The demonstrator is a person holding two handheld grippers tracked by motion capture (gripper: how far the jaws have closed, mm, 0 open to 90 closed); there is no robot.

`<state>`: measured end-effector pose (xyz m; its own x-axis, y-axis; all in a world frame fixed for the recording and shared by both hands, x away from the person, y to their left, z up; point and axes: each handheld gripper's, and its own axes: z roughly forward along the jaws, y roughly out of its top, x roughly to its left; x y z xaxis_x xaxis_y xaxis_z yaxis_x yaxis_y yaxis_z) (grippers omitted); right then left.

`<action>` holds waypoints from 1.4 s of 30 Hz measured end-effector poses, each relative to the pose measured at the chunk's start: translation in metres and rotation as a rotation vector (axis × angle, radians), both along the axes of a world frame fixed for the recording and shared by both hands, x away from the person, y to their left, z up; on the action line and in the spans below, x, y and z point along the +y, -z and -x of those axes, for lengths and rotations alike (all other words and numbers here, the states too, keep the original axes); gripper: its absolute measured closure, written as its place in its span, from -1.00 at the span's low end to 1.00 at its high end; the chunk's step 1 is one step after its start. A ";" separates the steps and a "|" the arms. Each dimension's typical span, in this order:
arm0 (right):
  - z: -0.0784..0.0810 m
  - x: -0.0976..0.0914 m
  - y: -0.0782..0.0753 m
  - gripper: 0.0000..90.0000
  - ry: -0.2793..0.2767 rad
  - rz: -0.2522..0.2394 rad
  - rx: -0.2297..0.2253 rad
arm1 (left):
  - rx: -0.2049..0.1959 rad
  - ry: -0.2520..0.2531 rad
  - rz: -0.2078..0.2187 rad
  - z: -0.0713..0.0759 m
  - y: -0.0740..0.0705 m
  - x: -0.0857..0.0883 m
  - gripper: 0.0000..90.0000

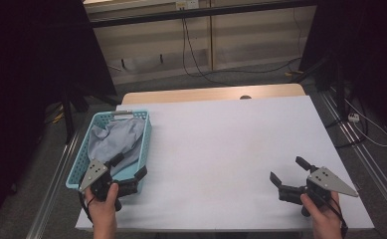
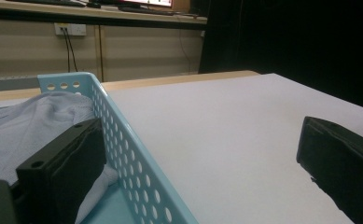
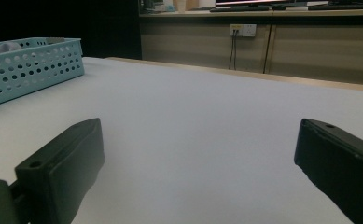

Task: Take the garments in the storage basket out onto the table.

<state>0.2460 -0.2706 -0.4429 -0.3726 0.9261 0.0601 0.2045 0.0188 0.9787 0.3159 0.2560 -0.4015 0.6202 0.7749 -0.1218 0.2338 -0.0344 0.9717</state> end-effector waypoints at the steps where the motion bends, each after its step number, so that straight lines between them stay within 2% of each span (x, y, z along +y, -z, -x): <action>1: 0.000 0.000 0.000 -0.97 0.000 0.001 0.000 | 0.000 0.002 -0.003 0.000 -0.001 0.000 -0.96; 9: 0.000 0.000 0.000 -0.97 -0.006 0.001 -0.004 | 0.006 0.010 0.003 0.000 -0.006 0.000 -0.96; 11: 0.000 0.000 0.000 -0.97 -0.007 -0.003 -0.002 | 0.006 0.018 -0.009 -0.001 -0.009 0.001 -0.96; 12: 0.000 -0.001 0.000 -0.97 -0.007 -0.005 -0.005 | 0.007 0.014 0.003 -0.002 -0.011 0.000 -0.96; 17: 0.001 0.000 0.000 -0.97 -0.007 -0.005 -0.006 | 0.000 0.021 0.002 -0.004 -0.018 0.001 -0.96; 20: 0.001 -0.001 -0.001 -0.97 -0.008 -0.010 -0.007 | 0.011 0.019 0.029 -0.007 -0.021 0.002 -0.96; 31: 0.000 -0.001 0.000 -0.98 -0.008 -0.018 -0.003 | 0.004 0.029 -0.014 -0.020 -0.041 0.006 -0.96; 34: 0.001 0.000 0.000 -0.98 -0.011 -0.018 -0.004 | 0.006 0.032 -0.005 -0.026 -0.047 0.008 -0.96; 42: 0.000 -0.001 0.000 -0.99 -0.009 -0.015 -0.002 | 0.014 0.034 -0.050 -0.042 -0.058 0.014 -0.96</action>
<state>0.2455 -0.2712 -0.4434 -0.3806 0.9218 0.0736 0.2024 0.0054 0.9793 0.3580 0.2699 -0.3432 0.6450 0.7585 -0.0927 0.2454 -0.0907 0.9652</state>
